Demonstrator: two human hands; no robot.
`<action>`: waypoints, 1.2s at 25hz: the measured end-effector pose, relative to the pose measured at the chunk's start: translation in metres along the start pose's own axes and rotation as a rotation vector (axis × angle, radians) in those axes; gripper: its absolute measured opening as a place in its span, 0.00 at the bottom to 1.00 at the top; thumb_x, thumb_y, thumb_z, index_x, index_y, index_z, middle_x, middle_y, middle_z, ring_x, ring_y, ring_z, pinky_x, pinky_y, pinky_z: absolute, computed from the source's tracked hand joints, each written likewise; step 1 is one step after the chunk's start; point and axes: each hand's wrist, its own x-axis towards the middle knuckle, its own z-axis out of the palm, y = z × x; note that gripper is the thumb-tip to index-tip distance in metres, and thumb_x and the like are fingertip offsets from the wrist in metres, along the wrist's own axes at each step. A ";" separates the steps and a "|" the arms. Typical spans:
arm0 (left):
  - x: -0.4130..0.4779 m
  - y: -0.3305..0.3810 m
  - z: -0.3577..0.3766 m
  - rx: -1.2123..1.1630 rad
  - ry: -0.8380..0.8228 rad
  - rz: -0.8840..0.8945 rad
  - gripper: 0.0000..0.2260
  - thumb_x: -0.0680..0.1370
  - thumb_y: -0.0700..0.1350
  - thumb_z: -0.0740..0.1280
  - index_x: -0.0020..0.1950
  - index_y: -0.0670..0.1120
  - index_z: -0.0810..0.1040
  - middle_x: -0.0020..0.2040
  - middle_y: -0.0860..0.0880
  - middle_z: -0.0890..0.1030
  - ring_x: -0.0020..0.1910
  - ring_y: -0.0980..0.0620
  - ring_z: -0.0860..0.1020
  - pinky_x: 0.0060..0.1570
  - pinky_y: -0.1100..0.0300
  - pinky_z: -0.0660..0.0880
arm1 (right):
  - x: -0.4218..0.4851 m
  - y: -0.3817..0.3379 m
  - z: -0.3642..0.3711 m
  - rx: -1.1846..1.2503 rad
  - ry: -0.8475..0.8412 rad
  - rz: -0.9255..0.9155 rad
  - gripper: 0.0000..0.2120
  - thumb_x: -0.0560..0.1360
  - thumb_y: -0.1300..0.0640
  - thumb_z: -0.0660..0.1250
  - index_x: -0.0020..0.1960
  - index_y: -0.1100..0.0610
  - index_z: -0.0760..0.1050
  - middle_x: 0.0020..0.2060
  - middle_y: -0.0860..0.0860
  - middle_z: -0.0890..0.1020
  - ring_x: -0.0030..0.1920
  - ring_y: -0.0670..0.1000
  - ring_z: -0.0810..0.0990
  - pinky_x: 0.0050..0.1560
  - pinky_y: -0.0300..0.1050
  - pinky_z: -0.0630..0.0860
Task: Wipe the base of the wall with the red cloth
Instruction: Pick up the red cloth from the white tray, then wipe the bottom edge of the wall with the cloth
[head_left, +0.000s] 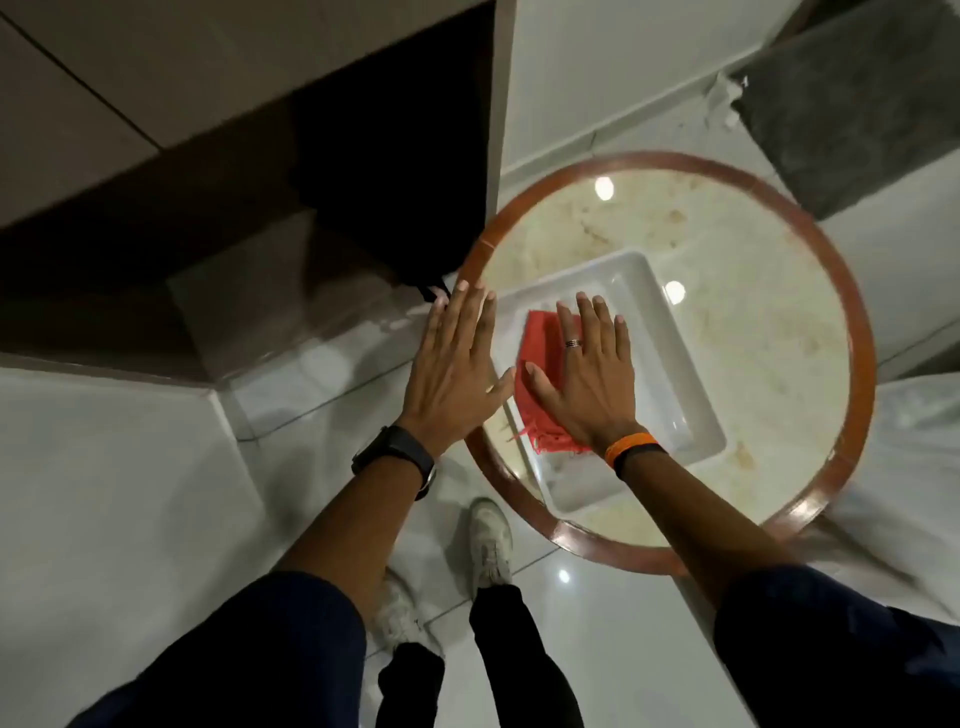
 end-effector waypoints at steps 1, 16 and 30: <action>0.002 0.003 0.012 0.014 -0.062 -0.003 0.40 0.80 0.65 0.50 0.83 0.39 0.53 0.83 0.39 0.54 0.83 0.41 0.53 0.80 0.43 0.55 | -0.003 0.006 0.016 -0.013 -0.025 0.026 0.40 0.81 0.34 0.58 0.84 0.57 0.55 0.84 0.61 0.57 0.85 0.64 0.54 0.84 0.66 0.49; -0.020 -0.001 0.079 -0.025 -0.096 0.078 0.40 0.82 0.64 0.50 0.83 0.35 0.50 0.83 0.36 0.49 0.84 0.41 0.50 0.82 0.47 0.51 | -0.008 0.026 0.041 0.385 0.323 0.251 0.20 0.74 0.72 0.64 0.63 0.64 0.83 0.56 0.66 0.82 0.59 0.70 0.77 0.62 0.51 0.76; -0.185 -0.245 0.133 0.283 -0.559 -0.081 0.42 0.82 0.63 0.57 0.83 0.37 0.43 0.83 0.38 0.45 0.84 0.41 0.46 0.81 0.43 0.47 | -0.092 -0.234 0.205 1.082 -0.173 0.358 0.14 0.77 0.64 0.74 0.63 0.62 0.82 0.59 0.59 0.85 0.59 0.61 0.83 0.63 0.63 0.81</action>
